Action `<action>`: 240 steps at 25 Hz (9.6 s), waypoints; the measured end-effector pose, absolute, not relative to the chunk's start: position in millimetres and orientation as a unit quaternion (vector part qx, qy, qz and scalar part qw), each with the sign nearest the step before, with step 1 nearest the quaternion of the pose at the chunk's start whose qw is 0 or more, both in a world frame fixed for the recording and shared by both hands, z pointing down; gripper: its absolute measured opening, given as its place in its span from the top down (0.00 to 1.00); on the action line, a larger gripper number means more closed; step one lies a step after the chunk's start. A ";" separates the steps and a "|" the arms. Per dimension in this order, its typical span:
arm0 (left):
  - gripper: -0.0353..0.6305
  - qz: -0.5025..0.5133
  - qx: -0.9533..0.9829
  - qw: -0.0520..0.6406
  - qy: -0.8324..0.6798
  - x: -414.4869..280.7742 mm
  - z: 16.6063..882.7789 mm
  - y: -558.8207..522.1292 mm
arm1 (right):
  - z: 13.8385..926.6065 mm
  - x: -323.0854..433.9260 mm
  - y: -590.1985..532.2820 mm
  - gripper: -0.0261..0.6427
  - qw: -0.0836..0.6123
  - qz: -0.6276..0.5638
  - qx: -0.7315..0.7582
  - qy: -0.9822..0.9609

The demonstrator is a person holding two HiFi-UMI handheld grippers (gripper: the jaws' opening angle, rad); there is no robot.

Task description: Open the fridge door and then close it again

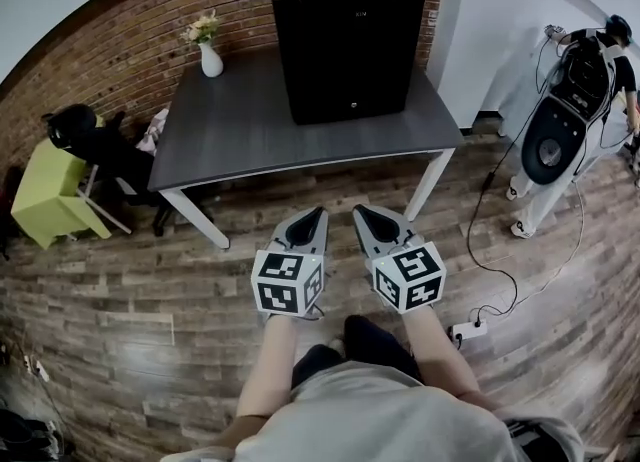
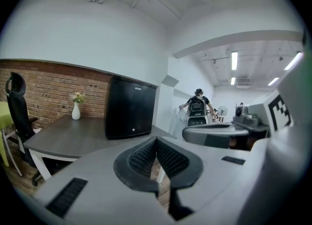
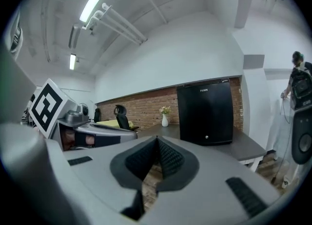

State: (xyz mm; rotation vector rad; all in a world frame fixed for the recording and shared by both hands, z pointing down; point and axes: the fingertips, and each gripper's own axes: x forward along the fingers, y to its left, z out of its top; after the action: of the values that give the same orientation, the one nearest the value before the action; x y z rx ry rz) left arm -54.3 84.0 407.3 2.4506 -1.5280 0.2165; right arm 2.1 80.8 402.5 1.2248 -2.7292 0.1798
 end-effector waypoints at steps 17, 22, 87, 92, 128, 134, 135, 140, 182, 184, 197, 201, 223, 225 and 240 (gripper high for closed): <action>0.94 0.073 0.822 0.115 -0.552 -104.9 409.1 -111.8 | 403.9 -43.3 -124.5 0.96 0.063 0.055 0.383 -0.920; 0.94 0.067 0.817 0.104 -0.562 -113.9 391.0 -181.6 | 378.4 -52.8 -199.0 0.96 0.055 0.035 0.375 -0.925; 0.78 0.064 0.829 0.077 -0.551 -187.4 363.2 -393.0 | 252.5 -61.5 -390.2 0.79 0.161 -0.278 0.357 -0.877; 0.69 0.059 0.833 0.084 -0.544 -184.8 365.8 -400.1 | 228.3 -61.5 -396.7 0.69 0.175 -0.328 0.352 -0.859; 0.61 0.070 0.860 0.086 -0.498 -178.9 374.4 -422.0 | 223.0 -70.8 -424.9 0.71 0.266 -0.387 0.290 -0.834; 0.61 0.072 0.864 0.087 -0.491 -180.5 375.0 -423.5 | 223.2 -71.0 -426.6 0.71 0.266 -0.387 0.289 -0.834; 0.61 0.074 0.865 0.087 -0.488 -180.3 375.4 -423.7 | 223.5 -70.6 -426.8 0.71 0.269 -0.387 0.288 -0.834; 0.64 0.084 0.874 0.087 -0.470 -182.0 376.3 -422.6 | 224.4 -70.3 -426.3 0.72 0.288 -0.384 0.278 -0.832; 0.66 0.048 0.880 0.100 -0.462 -163.1 372.3 -356.6 | 217.6 -47.6 -379.8 0.72 0.219 -0.388 0.339 -0.829; 0.66 0.059 0.884 0.098 -0.454 -160.6 374.1 -348.1 | 218.5 -43.5 -372.7 0.71 0.208 -0.380 0.348 -0.831; 0.67 0.075 0.897 0.081 -0.428 -146.3 375.1 -314.9 | 256.5 -25.5 -334.6 0.71 0.155 -0.278 0.394 -0.862; 0.67 0.078 0.903 0.073 -0.417 -143.5 375.0 -306.6 | 274.9 -22.2 -322.3 0.74 0.163 -0.259 0.411 -0.859; 0.75 0.047 0.932 0.094 -0.347 -84.6 384.7 -229.2 | 327.2 -2.1 -245.5 0.68 0.115 -0.151 0.401 -0.896; 0.75 0.042 0.932 0.091 -0.347 -77.4 385.3 -220.4 | 329.9 -2.1 -233.8 0.67 0.107 -0.144 0.390 -0.903; 0.77 0.047 0.950 0.074 -0.299 5.9 387.2 -145.8 | 335.6 20.9 -154.3 0.56 0.013 -0.056 0.338 -0.939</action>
State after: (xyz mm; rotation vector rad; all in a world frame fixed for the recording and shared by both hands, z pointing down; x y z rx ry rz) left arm 5.9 -145.8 387.2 2.8528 -0.8975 0.1410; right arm 20.9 -154.3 335.6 1.0527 -2.9281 -0.1759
